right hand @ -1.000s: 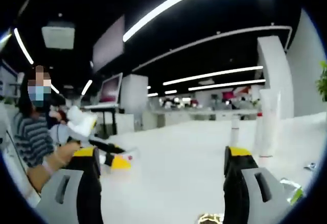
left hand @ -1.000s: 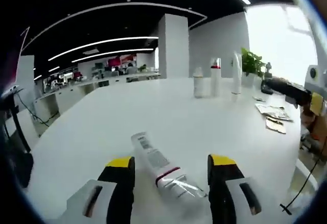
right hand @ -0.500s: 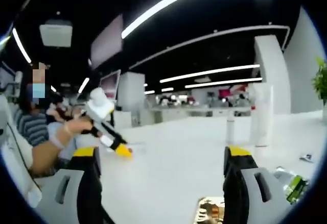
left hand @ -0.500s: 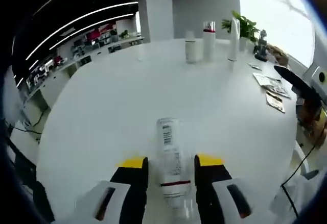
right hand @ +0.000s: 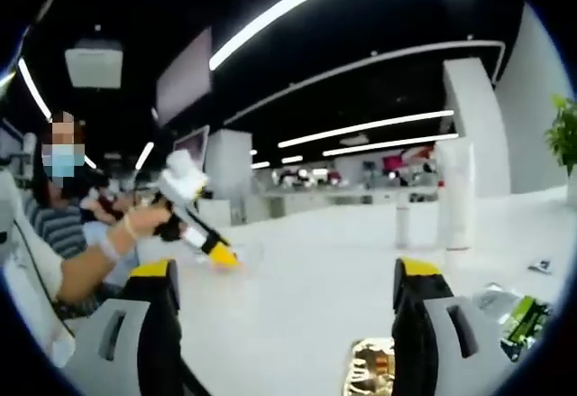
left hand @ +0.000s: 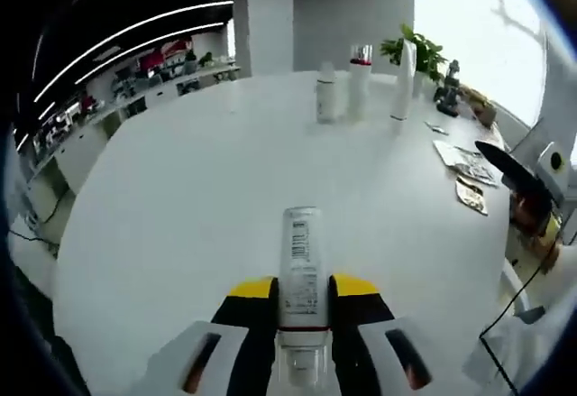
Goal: Arrange the skincare products in the storage area until every visible bottle or jar stands upright without overlapping.
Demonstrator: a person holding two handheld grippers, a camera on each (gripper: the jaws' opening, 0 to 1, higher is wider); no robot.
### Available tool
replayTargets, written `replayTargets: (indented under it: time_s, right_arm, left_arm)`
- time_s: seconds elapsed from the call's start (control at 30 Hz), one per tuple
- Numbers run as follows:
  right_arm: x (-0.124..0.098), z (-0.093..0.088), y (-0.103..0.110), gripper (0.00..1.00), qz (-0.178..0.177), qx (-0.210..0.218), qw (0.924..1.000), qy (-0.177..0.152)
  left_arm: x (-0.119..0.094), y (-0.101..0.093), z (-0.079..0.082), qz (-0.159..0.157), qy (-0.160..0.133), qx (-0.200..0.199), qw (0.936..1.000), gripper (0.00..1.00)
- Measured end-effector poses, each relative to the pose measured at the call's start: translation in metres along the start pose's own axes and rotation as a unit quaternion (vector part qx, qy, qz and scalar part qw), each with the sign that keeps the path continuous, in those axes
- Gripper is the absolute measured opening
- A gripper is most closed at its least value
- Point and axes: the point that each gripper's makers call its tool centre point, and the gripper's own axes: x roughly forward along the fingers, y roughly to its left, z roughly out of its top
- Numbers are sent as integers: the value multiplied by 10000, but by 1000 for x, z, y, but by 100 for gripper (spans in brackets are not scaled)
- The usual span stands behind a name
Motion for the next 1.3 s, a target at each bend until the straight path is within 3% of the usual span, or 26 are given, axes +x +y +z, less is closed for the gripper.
replayTargets:
  time_s: [0.07, 0.2, 0.23, 0.37, 0.4, 0.47, 0.63, 0.7, 0.83, 0.87, 1.03, 1.2, 1.3]
  right_arm:
    - [2, 1, 2, 98, 21, 34, 10000, -34]
    - [5, 4, 4, 97, 53, 105, 9999, -92]
    - [9, 8, 7, 97, 90, 175, 9997, -157]
    - [19, 17, 14, 95, 225, 348, 9987, -309]
    - [22, 19, 15, 95, 251, 418, 9982, -359]
    - [27, 23, 18, 94, 309, 685, 9962, -441]
    - [51, 39, 33, 94, 672, 1544, 9839, -594]
    - [64, 44, 36, 93, 806, 1896, 9764, -643]
    - [79, 46, 41, 88, 976, 2329, 9659, -578]
    - [85, 45, 41, 88, 989, 2332, 9657, -565]
    - [103, 44, 51, 84, 1152, 2597, 9577, -462]
    - [113, 41, 58, 79, 1228, 2664, 9554, -346]
    - [119, 38, 64, 69, 1337, 2777, 9510, -232]
  left_arm:
    - [-8, -5, 11, -251, -437, -70, 9987, 21]
    - [-18, -15, 24, -466, -966, -147, 9941, 21]
    - [-27, -21, 34, -645, -1364, -189, 9884, 21]
    - [-33, -24, 35, -325, -1866, 43, 9819, 21]
    - [-35, -27, 37, -298, -2026, 222, 9786, 21]
    - [-36, -26, 41, -166, -2295, 184, 9730, 21]
    - [-40, -37, 45, 164, -2839, 511, 9574, 21]
    - [-44, -45, 49, 239, -3102, 679, 9479, 21]
    - [-46, -51, 49, 349, -3246, 725, 9424, 21]
    - [-49, -51, 52, 483, -3421, 795, 9351, 21]
    - [-54, -60, 52, 651, -3593, 944, 9261, 21]
    - [-54, -68, 51, 584, -3639, 1050, 9236, 21]
    - [-53, -74, 50, 586, -3676, 1133, 9212, 21]
